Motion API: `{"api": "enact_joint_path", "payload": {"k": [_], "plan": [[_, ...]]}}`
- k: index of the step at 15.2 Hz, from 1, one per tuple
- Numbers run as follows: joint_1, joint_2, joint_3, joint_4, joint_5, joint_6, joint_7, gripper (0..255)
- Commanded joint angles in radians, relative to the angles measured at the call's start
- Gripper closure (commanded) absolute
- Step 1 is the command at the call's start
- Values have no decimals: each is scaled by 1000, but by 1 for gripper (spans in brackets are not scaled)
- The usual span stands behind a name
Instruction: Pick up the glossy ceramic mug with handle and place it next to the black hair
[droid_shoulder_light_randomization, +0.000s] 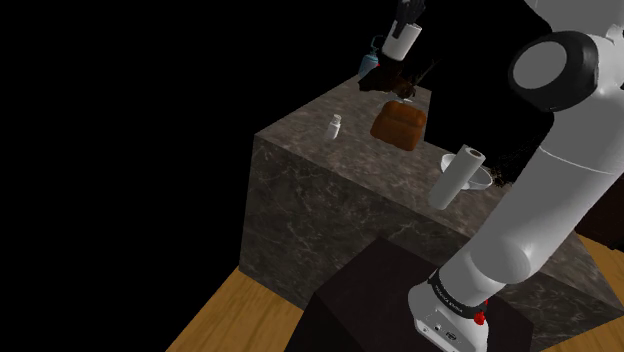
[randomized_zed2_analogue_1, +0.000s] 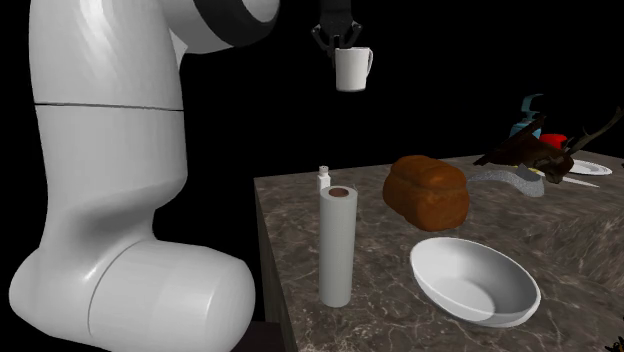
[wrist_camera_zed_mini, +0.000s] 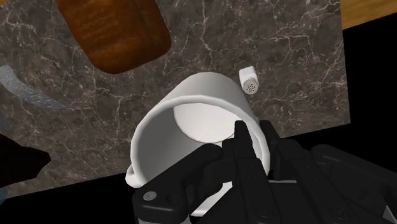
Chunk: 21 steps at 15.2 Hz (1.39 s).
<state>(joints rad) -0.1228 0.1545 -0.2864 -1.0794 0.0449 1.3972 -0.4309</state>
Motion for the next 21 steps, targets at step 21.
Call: {"api": "enact_joint_path", "payload": {"k": [21], "plan": [[-120,-615,-142,-605,-190,32,-289,255]]}}
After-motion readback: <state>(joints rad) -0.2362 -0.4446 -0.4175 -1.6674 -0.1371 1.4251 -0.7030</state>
